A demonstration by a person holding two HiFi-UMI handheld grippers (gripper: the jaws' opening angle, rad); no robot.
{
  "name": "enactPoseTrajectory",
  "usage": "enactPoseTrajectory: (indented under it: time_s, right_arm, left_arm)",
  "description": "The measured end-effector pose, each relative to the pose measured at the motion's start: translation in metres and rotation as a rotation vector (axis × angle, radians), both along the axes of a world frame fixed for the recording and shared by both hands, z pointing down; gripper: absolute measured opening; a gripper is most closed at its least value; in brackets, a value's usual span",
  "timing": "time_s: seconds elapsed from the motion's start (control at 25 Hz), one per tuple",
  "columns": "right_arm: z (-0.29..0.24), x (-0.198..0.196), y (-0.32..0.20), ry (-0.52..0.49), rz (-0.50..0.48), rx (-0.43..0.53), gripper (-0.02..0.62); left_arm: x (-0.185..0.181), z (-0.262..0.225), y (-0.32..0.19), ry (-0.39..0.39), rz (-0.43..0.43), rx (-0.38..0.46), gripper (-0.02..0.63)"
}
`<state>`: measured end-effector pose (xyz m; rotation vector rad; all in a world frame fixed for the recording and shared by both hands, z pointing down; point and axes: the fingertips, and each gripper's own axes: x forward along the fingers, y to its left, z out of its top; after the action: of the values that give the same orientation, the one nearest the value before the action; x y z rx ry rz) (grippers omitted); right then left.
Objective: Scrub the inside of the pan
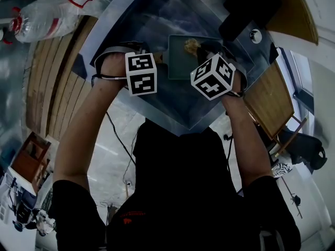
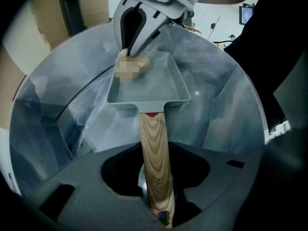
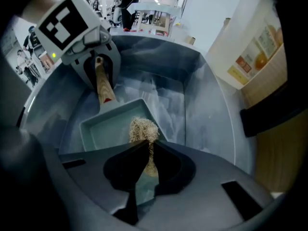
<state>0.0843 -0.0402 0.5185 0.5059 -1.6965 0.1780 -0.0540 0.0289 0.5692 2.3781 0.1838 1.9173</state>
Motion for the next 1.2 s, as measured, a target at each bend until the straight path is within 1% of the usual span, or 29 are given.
enactPoseTrajectory:
  time_s: [0.12, 0.28, 0.6, 0.72, 0.92, 1.2]
  right_arm:
    - [-0.003, -0.024, 0.008, -0.040, -0.020, -0.032, 0.032]
    - [0.013, -0.043, 0.024, -0.019, -0.087, -0.073, 0.032]
    - [0.028, -0.050, 0.028, 0.066, -0.183, -0.041, 0.031]
    - [0.029, -0.049, 0.025, 0.079, -0.197, -0.032, 0.029]
    - [0.031, -0.034, 0.026, 0.114, -0.200, -0.036, 0.029]
    - [0.033, 0.026, 0.019, 0.260, -0.185, -0.082, 0.029]
  left_arm:
    - [-0.001, -0.002, -0.001, 0.000, -0.001, 0.000, 0.160]
    - [0.000, -0.001, 0.000, 0.000, 0.000, 0.002, 0.160]
    - [-0.001, -0.002, -0.001, 0.001, -0.001, -0.001, 0.160]
    - [-0.001, -0.002, -0.002, 0.002, -0.004, -0.007, 0.160]
    - [0.000, -0.002, -0.001, 0.004, -0.011, -0.018, 0.160]
    - [0.000, -0.002, 0.000, 0.004, -0.015, -0.026, 0.158]
